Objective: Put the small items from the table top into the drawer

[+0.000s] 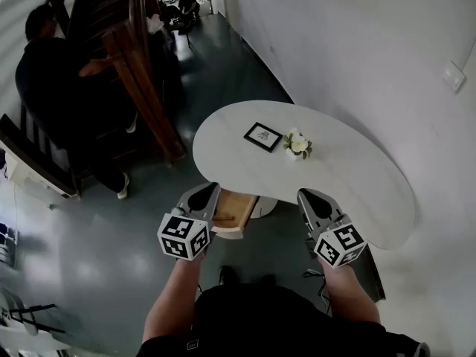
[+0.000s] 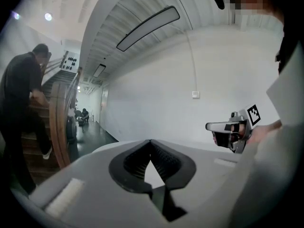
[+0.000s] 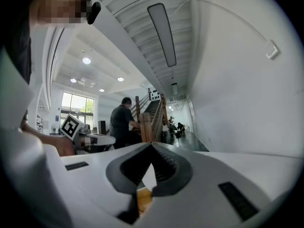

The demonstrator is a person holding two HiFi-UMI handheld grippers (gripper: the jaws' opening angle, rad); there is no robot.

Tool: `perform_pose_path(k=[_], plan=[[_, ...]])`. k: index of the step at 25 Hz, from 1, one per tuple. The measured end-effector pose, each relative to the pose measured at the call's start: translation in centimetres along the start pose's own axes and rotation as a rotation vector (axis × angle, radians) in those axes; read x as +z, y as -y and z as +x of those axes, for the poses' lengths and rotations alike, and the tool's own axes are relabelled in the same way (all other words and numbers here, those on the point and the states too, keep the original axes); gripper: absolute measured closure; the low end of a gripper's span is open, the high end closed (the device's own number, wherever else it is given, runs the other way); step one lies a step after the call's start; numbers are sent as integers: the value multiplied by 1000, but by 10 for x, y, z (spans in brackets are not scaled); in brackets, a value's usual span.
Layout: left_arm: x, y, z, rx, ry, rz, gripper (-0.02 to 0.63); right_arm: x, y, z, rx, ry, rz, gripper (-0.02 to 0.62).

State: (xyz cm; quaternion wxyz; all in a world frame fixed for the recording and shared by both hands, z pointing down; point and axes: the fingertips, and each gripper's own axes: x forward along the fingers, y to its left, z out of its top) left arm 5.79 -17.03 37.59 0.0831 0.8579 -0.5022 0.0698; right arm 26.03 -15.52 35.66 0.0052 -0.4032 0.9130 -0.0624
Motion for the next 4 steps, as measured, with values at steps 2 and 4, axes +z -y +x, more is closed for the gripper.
perform_pose_path(k=[2, 4], plan=[[-1, 5, 2, 2, -4, -3, 594, -1, 3, -5, 3, 2, 2, 592], [-4, 11, 3, 4, -9, -9, 595, -3, 5, -11, 7, -1, 6, 592]])
